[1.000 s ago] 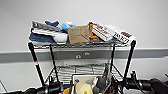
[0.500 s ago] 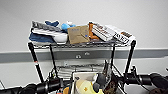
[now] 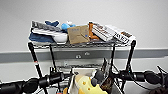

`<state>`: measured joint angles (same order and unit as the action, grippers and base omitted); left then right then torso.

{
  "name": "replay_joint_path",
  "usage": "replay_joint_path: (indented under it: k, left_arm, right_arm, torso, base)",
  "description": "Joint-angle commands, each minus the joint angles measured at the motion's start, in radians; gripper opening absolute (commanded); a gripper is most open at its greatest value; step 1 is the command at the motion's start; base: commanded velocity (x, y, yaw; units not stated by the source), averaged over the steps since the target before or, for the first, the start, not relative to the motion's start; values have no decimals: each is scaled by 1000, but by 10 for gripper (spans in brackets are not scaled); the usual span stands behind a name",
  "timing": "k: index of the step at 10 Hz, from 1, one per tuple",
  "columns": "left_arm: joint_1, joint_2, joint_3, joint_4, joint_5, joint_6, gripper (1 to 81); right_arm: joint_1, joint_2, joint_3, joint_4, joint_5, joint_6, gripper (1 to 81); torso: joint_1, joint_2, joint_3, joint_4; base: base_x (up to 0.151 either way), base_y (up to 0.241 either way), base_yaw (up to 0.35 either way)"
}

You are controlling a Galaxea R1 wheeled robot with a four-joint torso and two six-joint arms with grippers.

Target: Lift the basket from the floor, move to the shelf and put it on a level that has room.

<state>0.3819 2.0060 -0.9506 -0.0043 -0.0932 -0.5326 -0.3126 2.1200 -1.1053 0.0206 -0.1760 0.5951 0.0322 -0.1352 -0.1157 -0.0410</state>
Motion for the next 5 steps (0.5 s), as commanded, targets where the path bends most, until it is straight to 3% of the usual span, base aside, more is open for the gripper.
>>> replay_joint_path:
  k: [1, 5]
  left_arm:
    - [-176, 44, -57, 35, -112, 11, 10]
    - [-205, 108, -189, 50, -99, 11, 10]
  right_arm:
    - [209, 68, -75, -30, 136, -14, 10]
    - [292, 169, -235, -30, 113, -6, 10]
  torso:
    - [0, 0, 0, 0]
    - [0, 0, 0, 0]
  base:
    - [0, 0, 0]
    - [0, 0, 0]
